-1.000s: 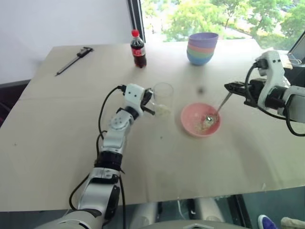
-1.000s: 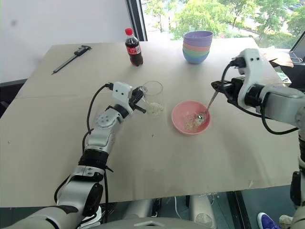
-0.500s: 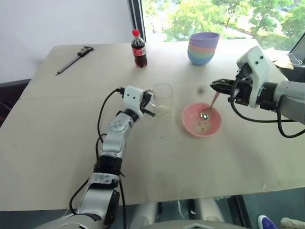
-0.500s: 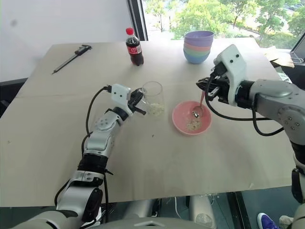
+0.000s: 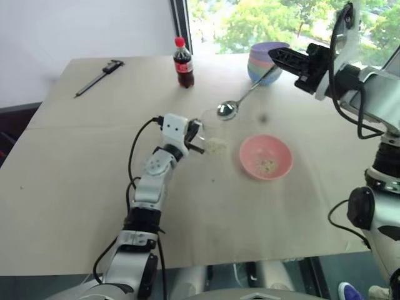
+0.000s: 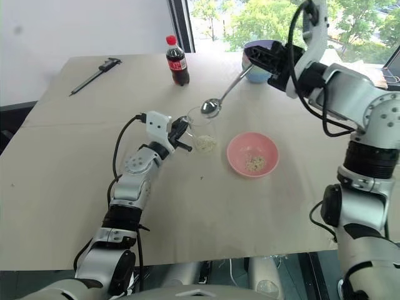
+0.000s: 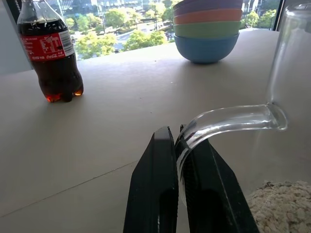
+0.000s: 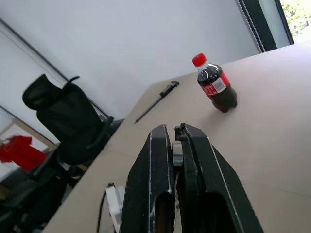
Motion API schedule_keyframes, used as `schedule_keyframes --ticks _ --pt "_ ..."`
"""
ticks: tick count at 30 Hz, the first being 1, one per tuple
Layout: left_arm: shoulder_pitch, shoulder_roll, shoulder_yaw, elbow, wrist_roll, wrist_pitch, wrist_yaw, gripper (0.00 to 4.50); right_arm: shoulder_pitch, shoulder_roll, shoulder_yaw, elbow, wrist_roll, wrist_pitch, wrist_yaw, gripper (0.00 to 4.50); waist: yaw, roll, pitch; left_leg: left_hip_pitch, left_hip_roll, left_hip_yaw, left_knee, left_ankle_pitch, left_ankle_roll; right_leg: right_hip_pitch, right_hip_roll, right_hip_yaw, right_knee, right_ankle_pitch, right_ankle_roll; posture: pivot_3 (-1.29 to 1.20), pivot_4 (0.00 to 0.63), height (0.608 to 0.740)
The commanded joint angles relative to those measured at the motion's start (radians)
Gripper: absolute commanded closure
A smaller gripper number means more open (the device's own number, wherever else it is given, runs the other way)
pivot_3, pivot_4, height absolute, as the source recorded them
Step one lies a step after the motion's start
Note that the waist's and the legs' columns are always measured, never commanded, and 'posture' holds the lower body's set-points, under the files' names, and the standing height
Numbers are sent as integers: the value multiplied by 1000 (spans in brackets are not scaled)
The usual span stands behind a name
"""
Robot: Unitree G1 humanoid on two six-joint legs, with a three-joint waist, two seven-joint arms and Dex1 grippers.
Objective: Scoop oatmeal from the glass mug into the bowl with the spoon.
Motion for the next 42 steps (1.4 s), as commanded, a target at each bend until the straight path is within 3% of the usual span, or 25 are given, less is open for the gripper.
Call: schedule_keyframes --ticks 1,9,10,13,19,26,28,29,33,42 --pt "33 -13 -31 -22 19 43 2 4476 -12 28 61 -11 -99 -37 51 4500 -1 0 0 0 0 0 0 0 0 0 2 0 0 0 0 0 150 740" --pt "55 -20 -28 -74 22 76 20 4476 -19 55 130 22 -275 -62 195 4500 -3 0 0 0 0 0 0 0 0 0 3 -1 0 0 0 0 150 740" --pt "58 -21 -27 -79 22 80 23 4500 -20 58 131 28 -297 -68 205 3929 -5 0 0 0 0 0 0 0 0 0 3 -1 0 0 0 0 150 740" --pt "67 -20 -24 -90 22 86 28 4500 -19 66 128 41 -347 -77 229 3105 -6 0 0 0 0 0 0 0 0 0 4 0 1 0 0 0 150 740" --pt "79 -15 -22 -99 21 93 26 4500 -6 74 100 22 -371 -44 253 123 -6 0 0 0 0 0 0 1 -1 -1 3 0 0 0 0 0 150 740" --pt "79 -11 -22 -93 20 91 18 4500 3 80 58 -12 -395 -74 282 50 -5 0 0 0 0 -1 0 0 0 -1 3 0 0 0 0 0 150 740" --pt "81 -10 -18 -97 20 87 22 3758 27 66 47 -21 -415 -81 285 0 -5 0 0 0 0 -1 0 0 0 -1 3 0 0 0 0 0 150 740" --pt "82 -9 -16 -98 21 86 23 3635 39 63 43 -29 -419 -81 285 0 -6 0 0 0 0 -1 0 0 0 -1 3 0 0 0 0 0 150 740" --pt "87 -4 -13 -107 20 91 22 1932 74 60 29 -61 -430 -74 284 0 -6 0 0 -3 0 0 0 1 -1 -4 3 1 1 0 0 0 150 740" --pt "135 13 2 -228 -4 105 10 1932 94 68 14 -80 -444 -72 279 0 -7 1 1 -4 0 1 0 1 -1 -6 3 2 2 0 0 0 150 740"
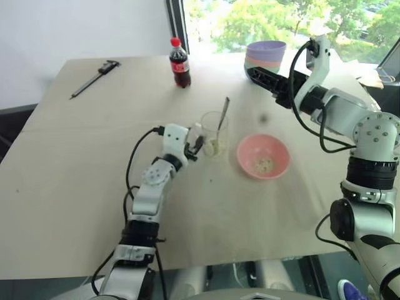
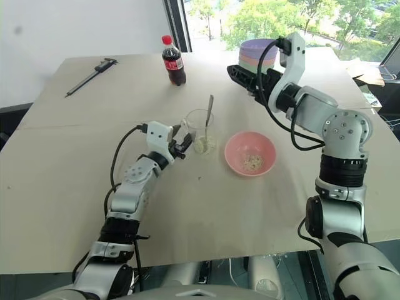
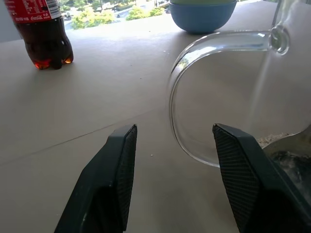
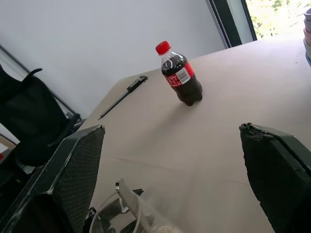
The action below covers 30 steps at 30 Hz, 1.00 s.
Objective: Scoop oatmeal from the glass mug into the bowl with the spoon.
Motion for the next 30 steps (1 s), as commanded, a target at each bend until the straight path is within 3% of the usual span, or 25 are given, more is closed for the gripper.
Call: schedule_keyframes --ticks 1,6,12,15,17,18,26,30 --pt "27 11 12 -97 -18 7 -10 1932 -2 1 -26 -50 3 -8 5 0 0 0 0 -1 0 0 0 0 0 -1 0 0 0 0 0 0 150 740" --pt "112 35 26 -220 -44 42 -26 1932 49 -14 -21 -108 -3 -25 52 0 -1 0 0 -3 0 0 0 1 -2 -2 -1 1 -1 0 0 0 150 740" --pt "333 90 61 -467 -87 108 -47 1932 357 -123 8 -278 -144 -157 238 0 3 0 0 -5 0 0 0 0 0 -3 -5 0 -3 0 0 0 150 740" --pt "458 99 81 -567 -96 129 -37 1066 562 -159 -21 -325 -213 -273 344 0 7 0 0 -6 0 -1 -1 0 0 -2 -6 -1 -5 0 0 0 150 740" --pt "539 107 76 -611 -88 125 -43 119 682 -176 -54 -340 -253 -348 401 0 7 0 0 -5 0 0 -1 -1 1 -3 -5 -1 -4 0 0 0 150 740" --pt "580 113 71 -625 -77 117 -48 45 740 -188 -75 -350 -251 -363 433 0 7 1 1 -5 0 0 -1 -1 2 -2 -5 -1 -4 0 0 0 150 740" --pt "736 101 104 -614 -21 40 -3 45 1018 -231 -157 -310 -361 -611 681 0 1 1 2 9 5 2 0 -2 3 11 5 0 -5 -3 4 0 150 740" --pt "772 84 95 -619 -19 20 -2 45 1120 -270 -101 -266 -472 -737 821 0 2 0 3 16 5 3 0 -2 3 17 5 1 -5 -3 4 0 150 740"
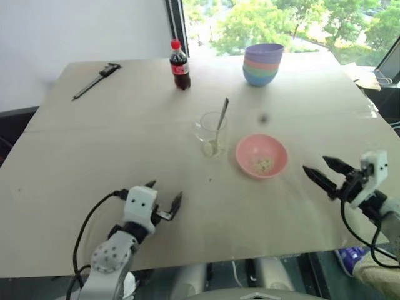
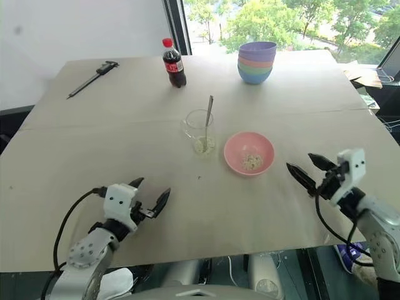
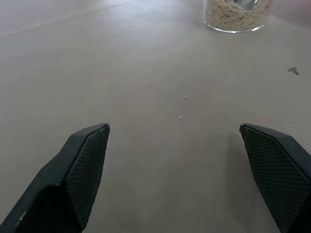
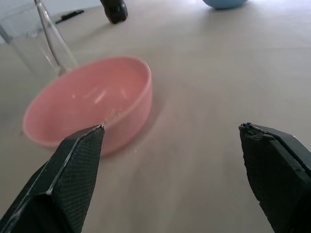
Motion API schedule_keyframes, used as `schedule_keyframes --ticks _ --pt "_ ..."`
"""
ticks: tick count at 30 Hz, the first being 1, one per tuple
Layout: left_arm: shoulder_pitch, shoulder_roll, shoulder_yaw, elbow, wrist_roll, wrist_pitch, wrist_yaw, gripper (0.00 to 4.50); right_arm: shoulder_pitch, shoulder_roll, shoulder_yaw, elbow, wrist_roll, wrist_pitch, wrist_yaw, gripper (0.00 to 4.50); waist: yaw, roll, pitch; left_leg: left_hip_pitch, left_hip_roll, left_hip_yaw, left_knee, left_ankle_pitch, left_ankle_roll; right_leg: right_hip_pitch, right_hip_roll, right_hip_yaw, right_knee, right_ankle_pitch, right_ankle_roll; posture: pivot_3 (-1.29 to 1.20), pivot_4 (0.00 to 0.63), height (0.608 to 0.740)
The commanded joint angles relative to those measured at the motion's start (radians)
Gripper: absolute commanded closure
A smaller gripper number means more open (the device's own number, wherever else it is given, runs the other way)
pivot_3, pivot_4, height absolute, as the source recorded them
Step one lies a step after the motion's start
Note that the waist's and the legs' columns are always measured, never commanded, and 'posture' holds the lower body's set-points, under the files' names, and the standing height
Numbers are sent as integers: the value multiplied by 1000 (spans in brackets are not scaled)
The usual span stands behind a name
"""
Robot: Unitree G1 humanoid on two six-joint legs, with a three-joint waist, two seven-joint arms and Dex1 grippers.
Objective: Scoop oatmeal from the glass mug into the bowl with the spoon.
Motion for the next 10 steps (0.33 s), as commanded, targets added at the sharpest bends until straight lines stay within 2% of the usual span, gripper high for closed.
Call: schedule_keyframes --ticks 1,5,10 --pt "28 4 0 -31 9 -67 -7 45 71 -38 41 10 -96 -135 133 0 0 -1 0 0 0 0 0 0 0 0 0 0 0 0 0 0 150 740" --pt "61 7 -12 -28 -8 -68 -28 45 117 -38 79 62 -175 -235 189 0 0 -1 1 3 1 0 -1 -1 0 4 0 0 -2 -1 -2 0 150 740" --pt "88 5 -11 -32 -18 -81 -39 45 110 -31 88 97 -192 -265 205 0 0 -1 1 4 1 0 0 -1 1 6 -1 0 -4 -3 -3 0 150 740"
